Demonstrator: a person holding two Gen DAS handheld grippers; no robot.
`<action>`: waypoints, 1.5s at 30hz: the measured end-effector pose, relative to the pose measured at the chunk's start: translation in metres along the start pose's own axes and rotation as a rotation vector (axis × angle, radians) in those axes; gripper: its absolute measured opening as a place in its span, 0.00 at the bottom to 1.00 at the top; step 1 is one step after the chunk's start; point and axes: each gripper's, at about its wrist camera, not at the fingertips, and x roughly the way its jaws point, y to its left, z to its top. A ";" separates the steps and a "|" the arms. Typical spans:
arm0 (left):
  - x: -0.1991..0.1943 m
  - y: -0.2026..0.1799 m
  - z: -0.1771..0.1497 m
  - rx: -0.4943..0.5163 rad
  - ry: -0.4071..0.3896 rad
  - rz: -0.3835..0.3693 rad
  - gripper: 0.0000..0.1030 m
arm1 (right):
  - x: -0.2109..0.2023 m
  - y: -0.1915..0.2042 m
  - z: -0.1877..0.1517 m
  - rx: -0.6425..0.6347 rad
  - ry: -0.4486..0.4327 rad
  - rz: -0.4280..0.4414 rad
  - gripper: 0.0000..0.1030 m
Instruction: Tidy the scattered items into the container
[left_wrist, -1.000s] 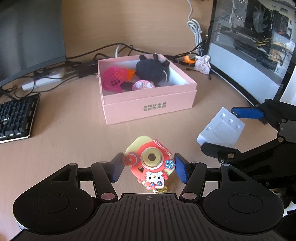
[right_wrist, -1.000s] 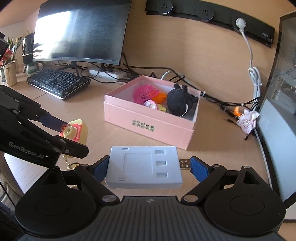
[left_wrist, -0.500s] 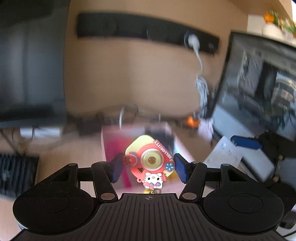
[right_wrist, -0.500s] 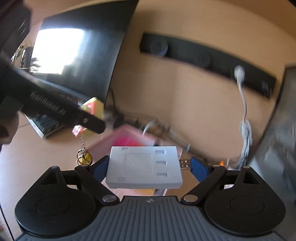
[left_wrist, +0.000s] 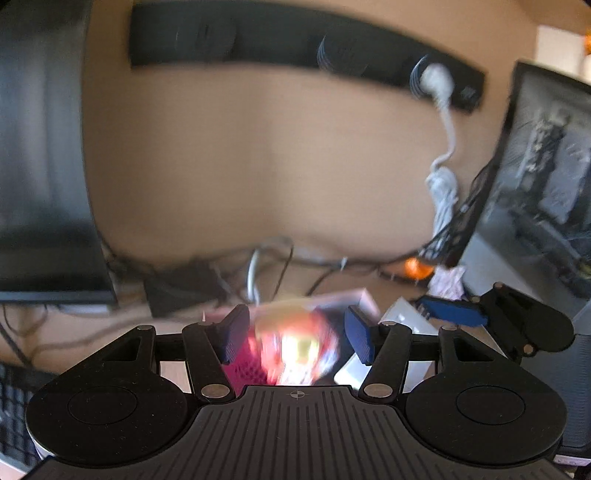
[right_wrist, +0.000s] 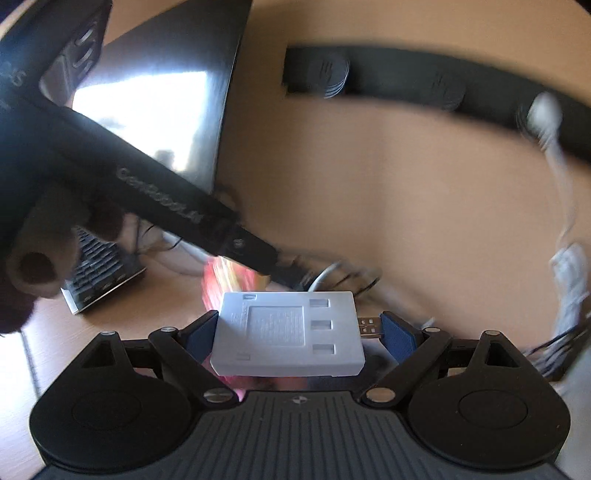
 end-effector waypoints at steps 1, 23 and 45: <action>0.008 0.002 -0.001 -0.012 0.017 0.005 0.83 | 0.009 -0.002 -0.004 0.017 0.042 0.038 0.89; -0.001 -0.019 -0.050 0.063 0.020 0.089 0.99 | -0.012 -0.065 -0.028 0.130 0.038 -0.344 0.97; 0.018 -0.017 -0.050 0.018 0.083 -0.032 0.99 | 0.131 -0.192 -0.038 0.121 0.261 -0.754 0.31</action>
